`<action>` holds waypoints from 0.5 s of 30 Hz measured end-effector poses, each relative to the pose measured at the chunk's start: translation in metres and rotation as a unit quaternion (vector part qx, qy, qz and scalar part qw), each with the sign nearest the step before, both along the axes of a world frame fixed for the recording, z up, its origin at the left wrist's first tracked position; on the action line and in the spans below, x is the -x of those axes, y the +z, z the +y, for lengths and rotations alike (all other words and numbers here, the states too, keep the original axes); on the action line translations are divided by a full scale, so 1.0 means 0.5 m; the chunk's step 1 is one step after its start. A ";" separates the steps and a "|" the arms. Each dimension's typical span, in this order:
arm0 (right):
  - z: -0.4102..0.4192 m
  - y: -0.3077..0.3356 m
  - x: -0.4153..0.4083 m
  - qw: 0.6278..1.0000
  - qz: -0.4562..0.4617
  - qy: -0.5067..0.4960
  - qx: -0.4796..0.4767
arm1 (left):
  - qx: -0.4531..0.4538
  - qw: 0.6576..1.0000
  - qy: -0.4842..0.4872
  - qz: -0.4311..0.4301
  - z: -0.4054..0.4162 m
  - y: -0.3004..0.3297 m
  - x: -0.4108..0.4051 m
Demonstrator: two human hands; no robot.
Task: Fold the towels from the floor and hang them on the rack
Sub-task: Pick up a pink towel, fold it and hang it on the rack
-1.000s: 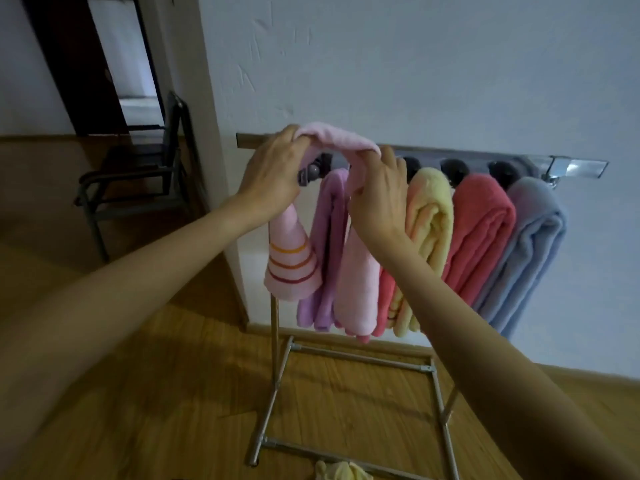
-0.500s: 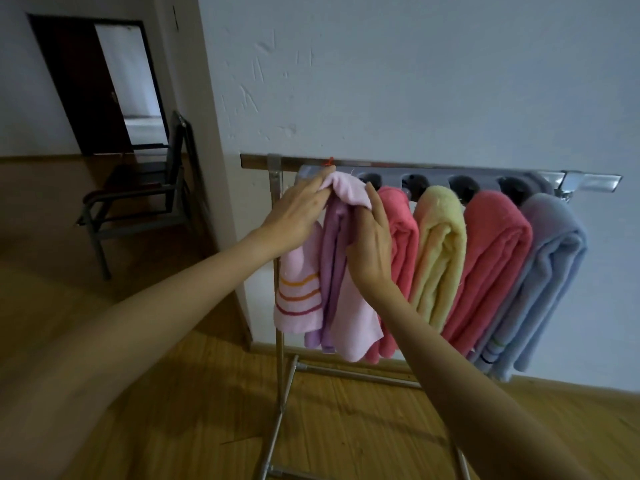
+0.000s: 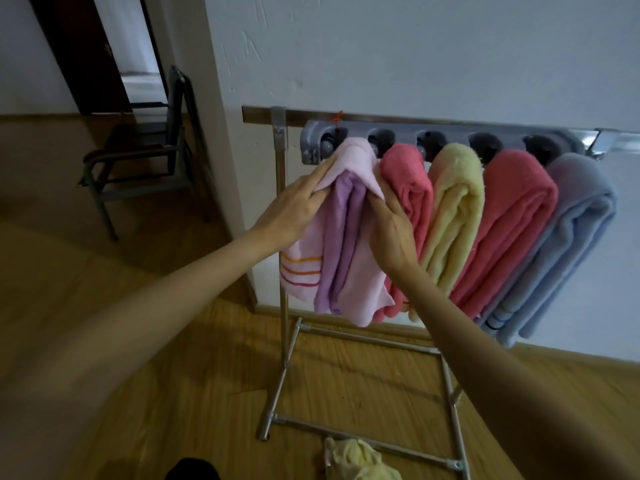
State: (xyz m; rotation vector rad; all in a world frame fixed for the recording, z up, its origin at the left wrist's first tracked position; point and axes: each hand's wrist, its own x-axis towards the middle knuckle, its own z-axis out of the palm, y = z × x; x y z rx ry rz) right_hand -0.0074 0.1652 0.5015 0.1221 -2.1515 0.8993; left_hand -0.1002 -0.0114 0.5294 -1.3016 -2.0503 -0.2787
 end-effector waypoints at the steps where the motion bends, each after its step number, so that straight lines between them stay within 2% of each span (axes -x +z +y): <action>1: 0.003 -0.006 0.001 0.999 0.012 -0.009 -0.043 | -0.014 1.000 -0.017 -0.009 -0.004 -0.016 -0.005; 3: 0.002 -0.018 0.005 0.995 0.028 -0.029 -0.090 | -0.070 0.995 -0.046 -0.050 -0.011 -0.052 -0.015; 5: -0.010 -0.030 -0.001 0.996 0.034 -0.043 -0.071 | -0.151 0.980 -0.051 -0.121 -0.010 -0.097 -0.022; 8: -0.026 -0.050 -0.016 0.997 0.062 -0.041 -0.030 | -0.258 0.929 -0.020 -0.265 -0.006 -0.166 -0.026; 11: -0.036 -0.077 -0.020 0.998 0.054 -0.037 0.024 | -0.253 0.906 0.030 -0.338 -0.005 -0.204 -0.008; 15: -0.051 -0.105 -0.016 0.985 -0.033 -0.066 0.157 | -0.210 0.863 0.052 -0.456 -0.011 -0.234 0.032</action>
